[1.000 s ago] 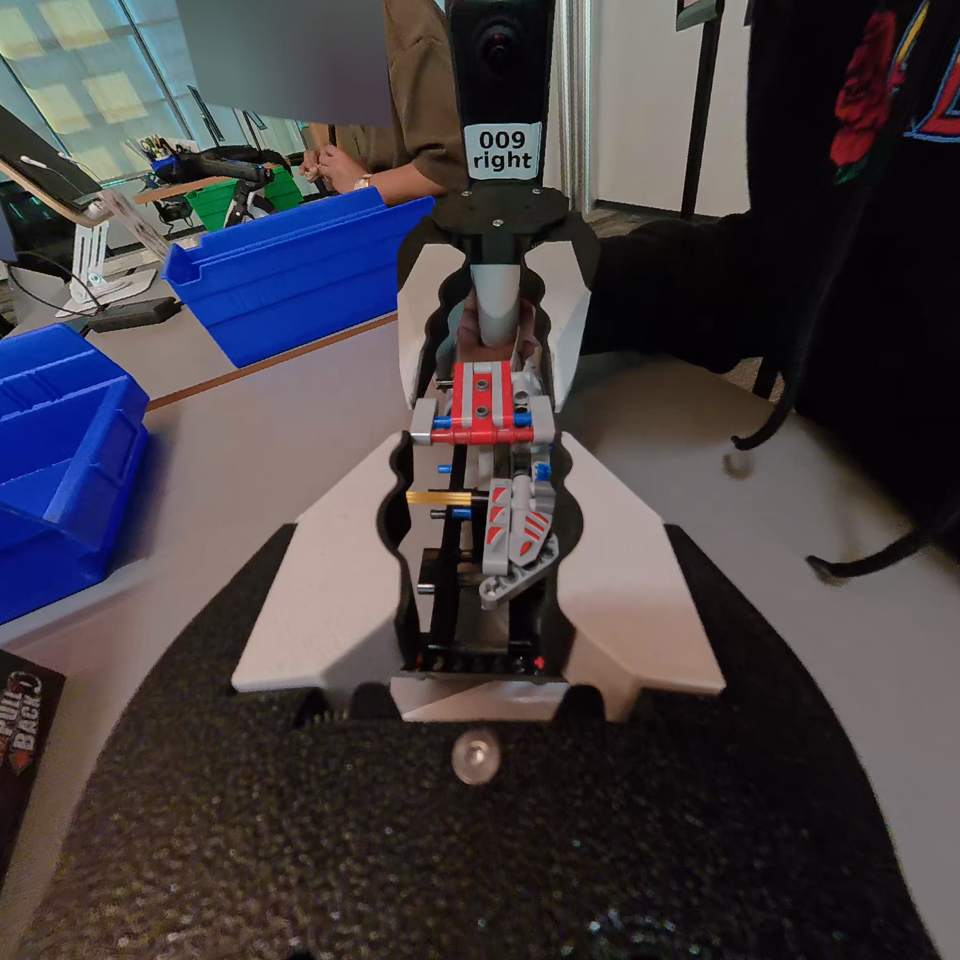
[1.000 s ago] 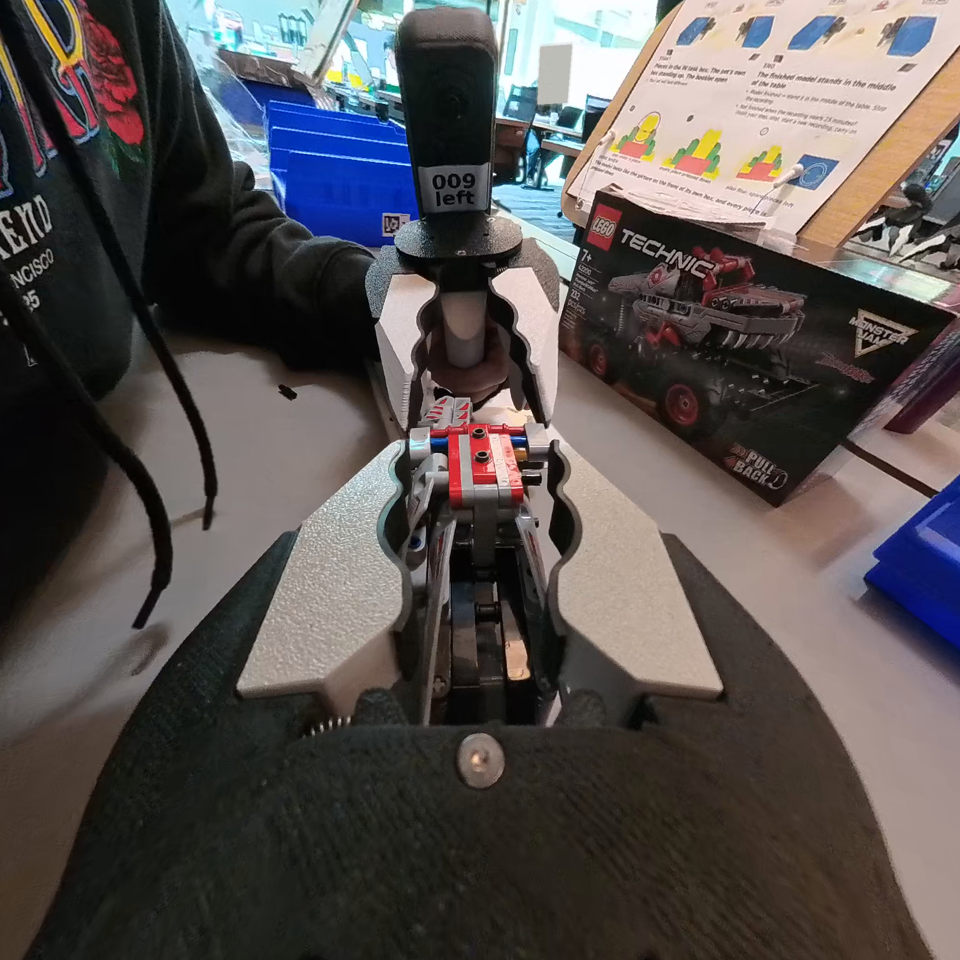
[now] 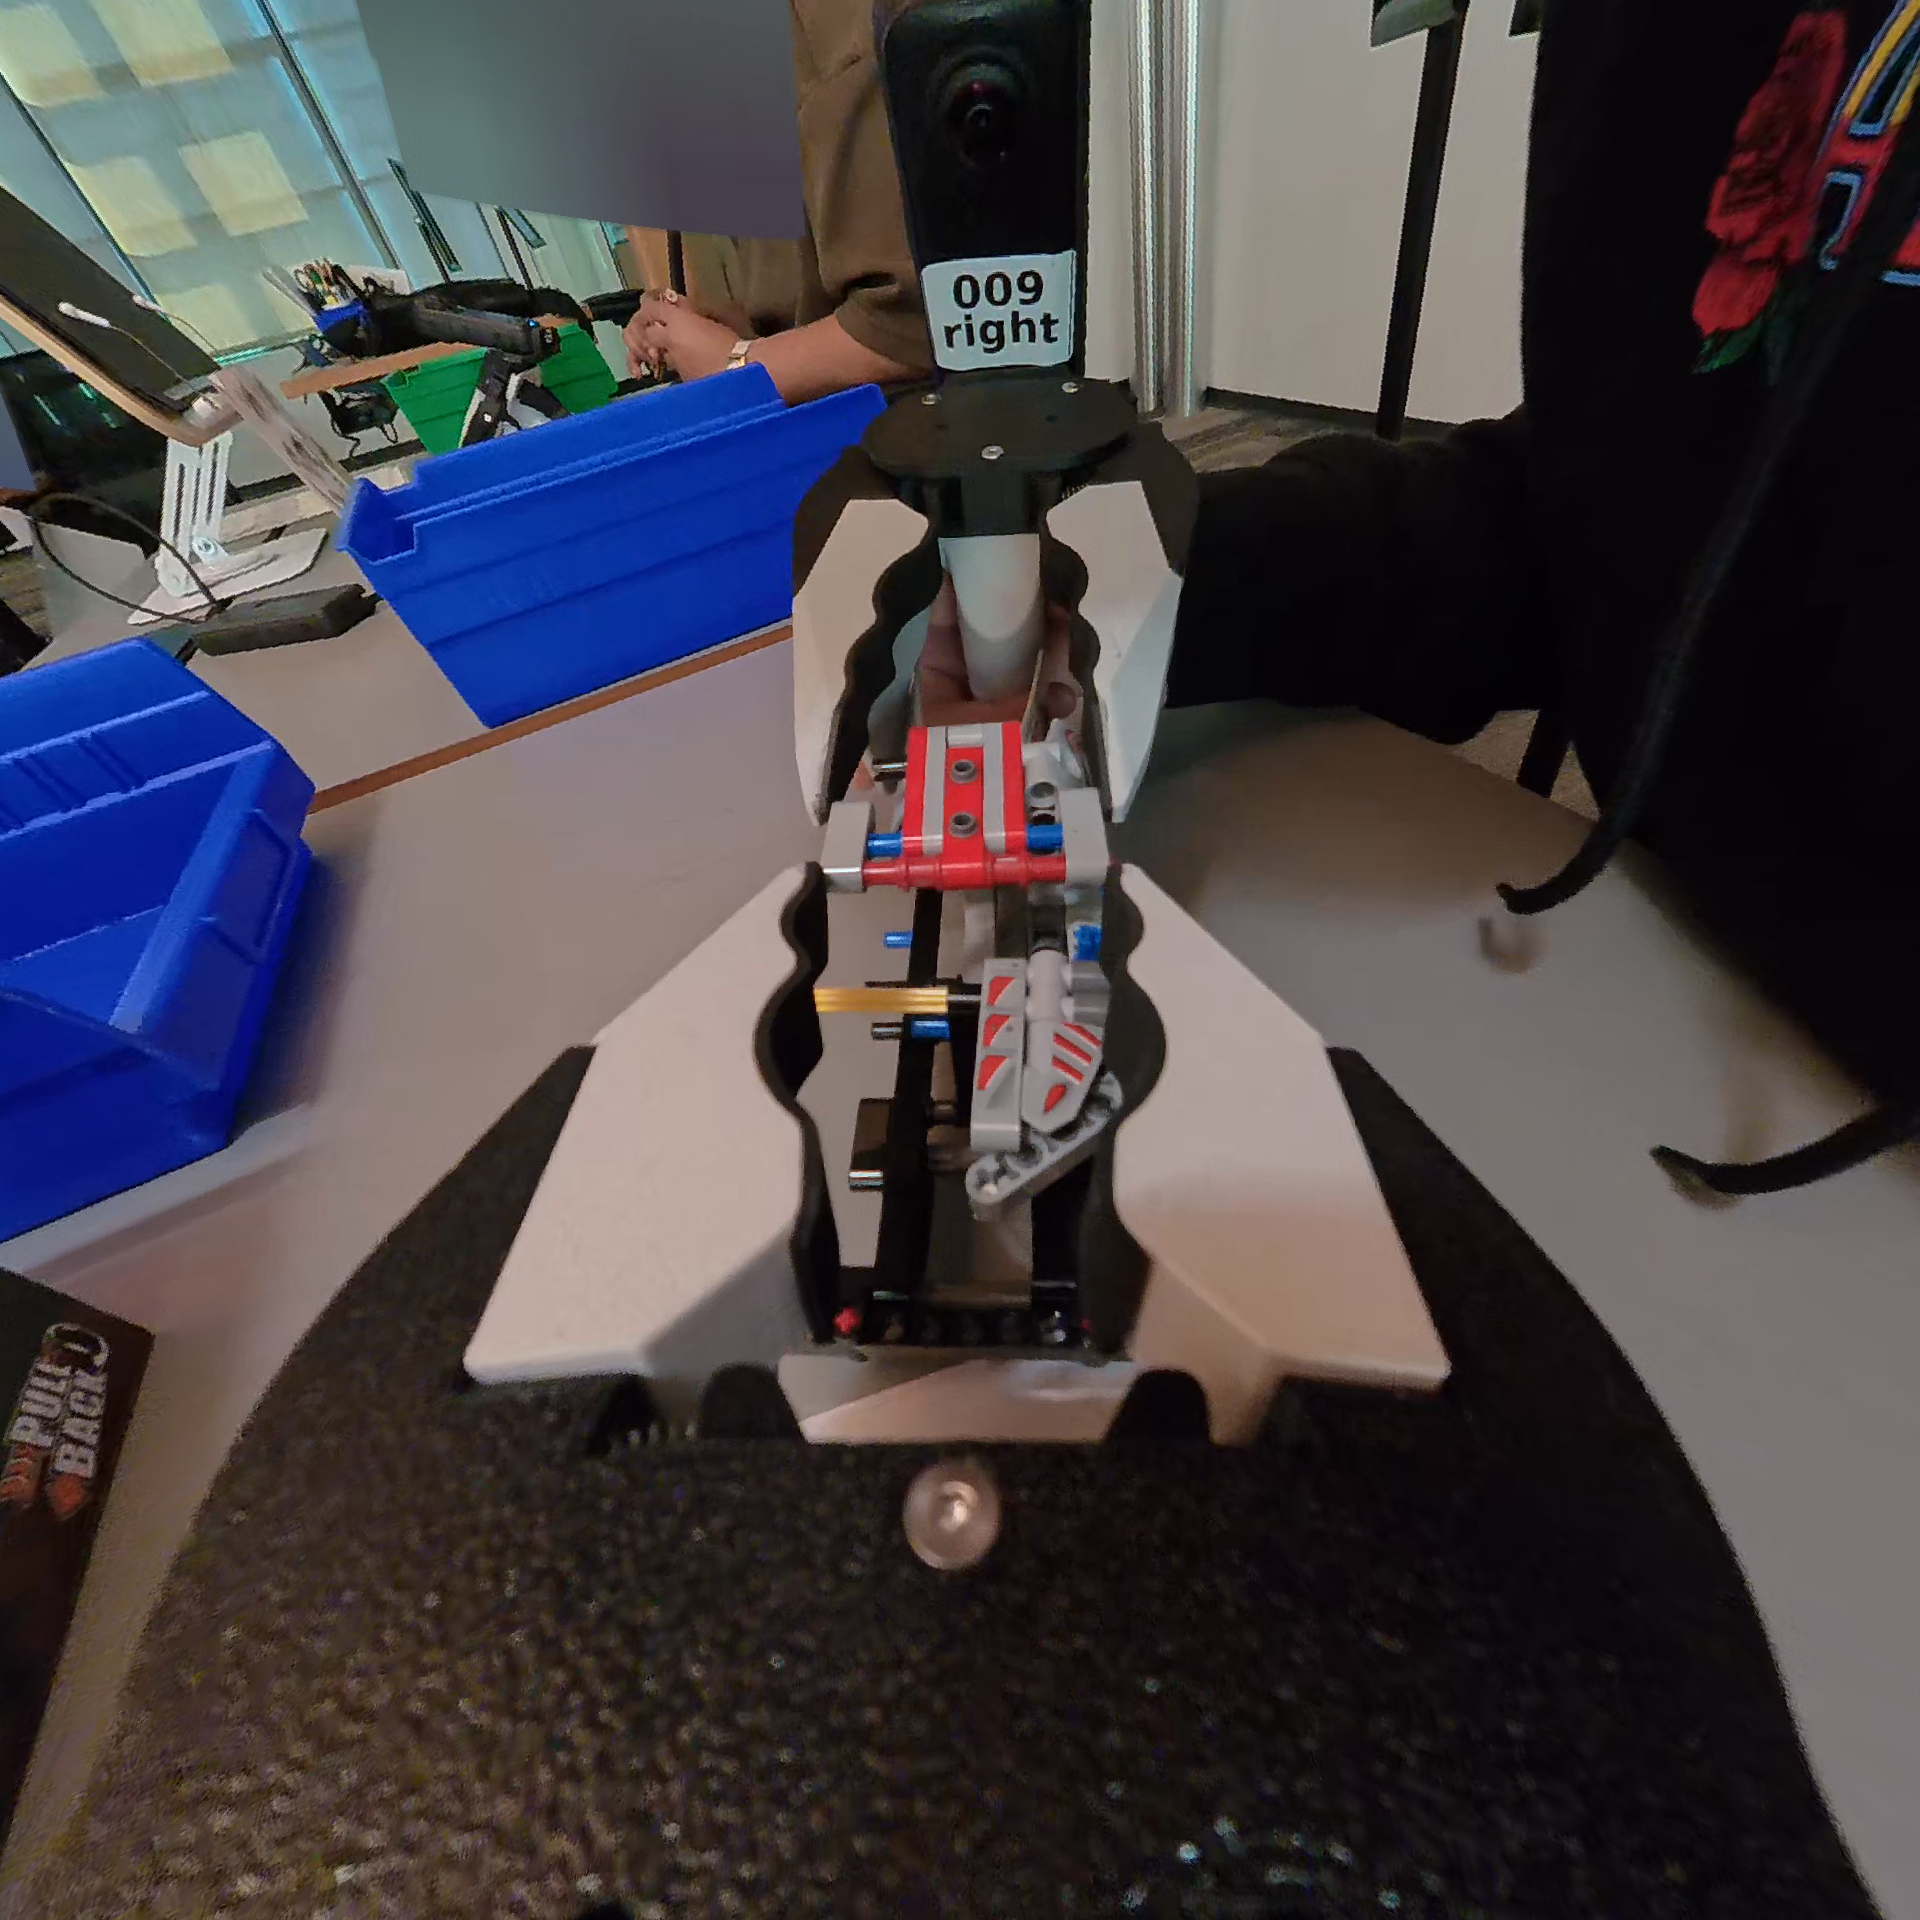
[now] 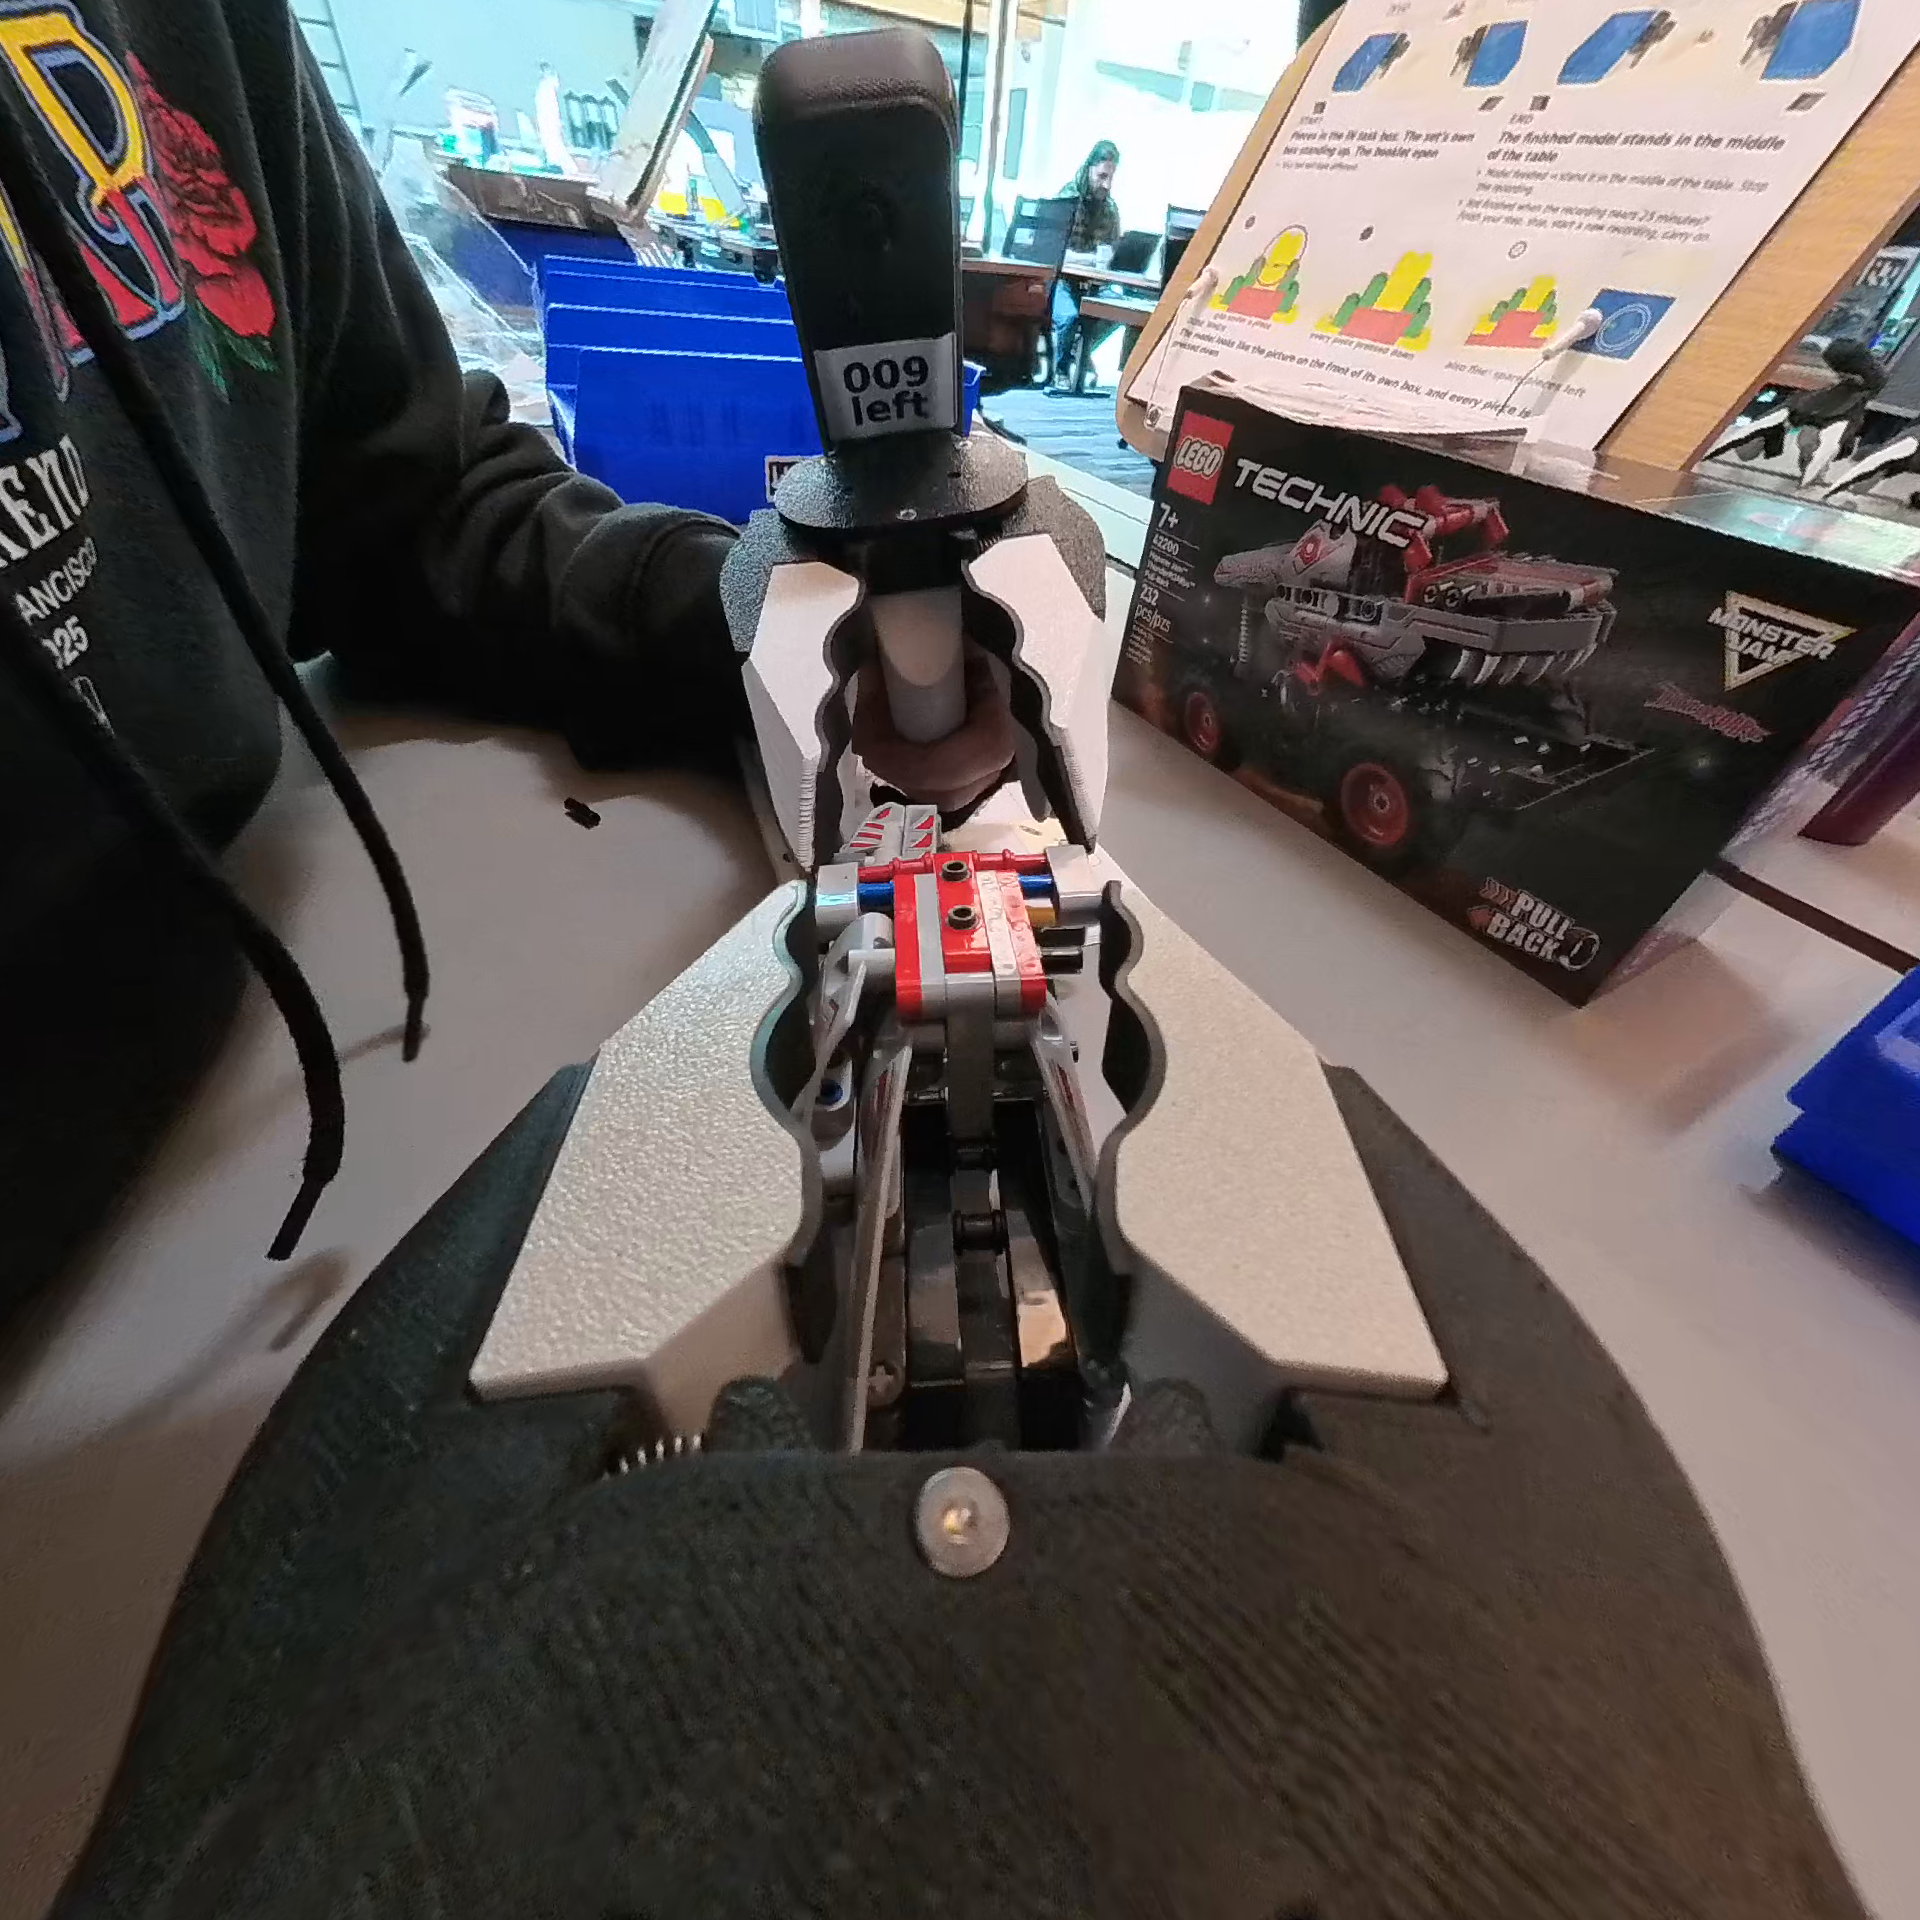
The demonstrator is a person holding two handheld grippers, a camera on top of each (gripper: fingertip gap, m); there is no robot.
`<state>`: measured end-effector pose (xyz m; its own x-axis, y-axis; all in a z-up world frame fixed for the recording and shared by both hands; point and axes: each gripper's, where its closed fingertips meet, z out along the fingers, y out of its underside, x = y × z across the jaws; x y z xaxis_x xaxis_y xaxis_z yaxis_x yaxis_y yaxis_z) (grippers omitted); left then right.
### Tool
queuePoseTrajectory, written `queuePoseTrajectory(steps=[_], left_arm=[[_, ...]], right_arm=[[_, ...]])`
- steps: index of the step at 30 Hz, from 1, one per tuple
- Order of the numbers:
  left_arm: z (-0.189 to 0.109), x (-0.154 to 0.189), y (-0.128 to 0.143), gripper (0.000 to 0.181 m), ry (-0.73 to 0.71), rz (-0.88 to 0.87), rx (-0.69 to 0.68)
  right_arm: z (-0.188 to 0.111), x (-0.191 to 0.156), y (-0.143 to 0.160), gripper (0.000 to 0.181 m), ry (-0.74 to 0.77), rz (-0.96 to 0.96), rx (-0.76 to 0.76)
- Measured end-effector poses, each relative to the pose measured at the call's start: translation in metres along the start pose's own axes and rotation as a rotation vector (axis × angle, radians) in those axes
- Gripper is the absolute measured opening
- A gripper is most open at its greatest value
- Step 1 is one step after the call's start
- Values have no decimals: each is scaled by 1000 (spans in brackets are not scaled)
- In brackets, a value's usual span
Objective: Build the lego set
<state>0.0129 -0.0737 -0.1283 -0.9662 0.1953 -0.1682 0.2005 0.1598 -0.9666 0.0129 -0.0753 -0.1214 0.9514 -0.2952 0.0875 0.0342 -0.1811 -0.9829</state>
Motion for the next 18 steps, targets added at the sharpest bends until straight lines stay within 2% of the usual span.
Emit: queuePoseTrajectory(steps=[6, 9, 17, 18], left_arm=[[0, 0, 1, 51, 8, -8, -13], [0, -3, 2, 51, 24, -85, -10], [-1, -4, 4, 51, 25, -125, -34], [-2, 0, 4, 28, 52, -119, -37]], right_arm=[[3, 0, 2, 54, -17, 12, -38], [4, 2, 2, 54, -12, 53, -35], [5, 7, 3, 54, 9, 89, -45], [5, 7, 3, 54, 16, 87, -46]])
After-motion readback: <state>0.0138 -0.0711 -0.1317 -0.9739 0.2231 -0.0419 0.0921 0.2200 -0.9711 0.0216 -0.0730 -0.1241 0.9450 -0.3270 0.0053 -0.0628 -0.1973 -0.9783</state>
